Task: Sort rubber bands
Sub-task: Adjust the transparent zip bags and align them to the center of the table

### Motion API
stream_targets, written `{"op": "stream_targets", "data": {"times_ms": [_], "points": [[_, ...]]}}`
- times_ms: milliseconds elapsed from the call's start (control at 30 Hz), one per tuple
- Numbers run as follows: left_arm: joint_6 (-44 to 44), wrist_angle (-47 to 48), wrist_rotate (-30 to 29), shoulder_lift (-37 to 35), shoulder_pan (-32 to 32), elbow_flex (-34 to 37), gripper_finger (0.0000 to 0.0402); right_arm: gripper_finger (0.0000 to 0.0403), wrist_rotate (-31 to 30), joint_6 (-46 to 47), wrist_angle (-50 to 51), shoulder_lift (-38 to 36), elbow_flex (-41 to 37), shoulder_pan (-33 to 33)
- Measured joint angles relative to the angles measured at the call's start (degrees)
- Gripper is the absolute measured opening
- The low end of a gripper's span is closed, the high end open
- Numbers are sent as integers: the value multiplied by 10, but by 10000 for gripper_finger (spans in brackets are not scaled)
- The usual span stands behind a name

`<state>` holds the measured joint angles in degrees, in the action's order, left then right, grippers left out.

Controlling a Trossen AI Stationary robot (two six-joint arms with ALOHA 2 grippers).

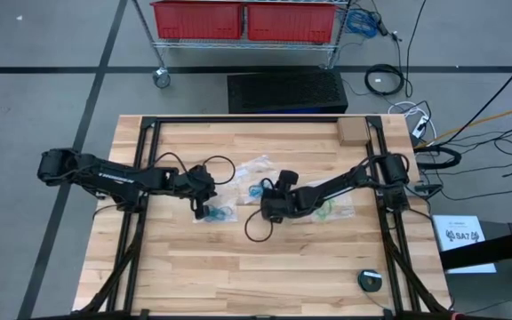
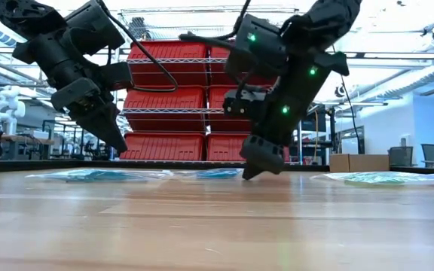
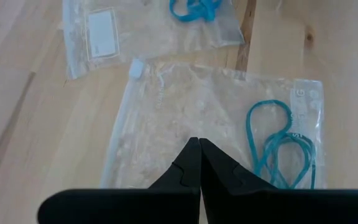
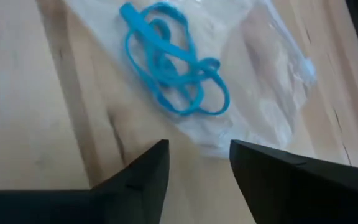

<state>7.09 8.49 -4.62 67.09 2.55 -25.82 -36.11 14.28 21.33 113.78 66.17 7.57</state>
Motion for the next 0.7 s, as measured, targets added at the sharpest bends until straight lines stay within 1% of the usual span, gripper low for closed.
{"op": "stream_targets", "data": {"times_ms": [100,167,267,400,433,500,600,633,700], "points": [[0,0,0,0,0,0,2,165,-4,-15,-44,-2,-21,-11],[0,1,0,0,0,0,2,155,-4,-27,-69,-2,-31,-19],[0,2,0,0,0,0,2,116,-2,-36,-71,-2,-32,-25],[0,2,0,0,0,0,2,27,-7,-60,-44,-1,-27,-19],[0,2,0,0,0,0,2,14,-9,-63,-28,0,-22,-16],[0,2,0,0,0,0,2,11,-5,-53,17,0,-4,-12],[0,2,0,0,0,0,2,11,42,-22,114,0,37,-10],[0,2,0,0,0,0,2,8,69,-15,141,0,50,-10],[0,2,0,0,0,0,2,3,142,-6,173,0,71,-10]]}}
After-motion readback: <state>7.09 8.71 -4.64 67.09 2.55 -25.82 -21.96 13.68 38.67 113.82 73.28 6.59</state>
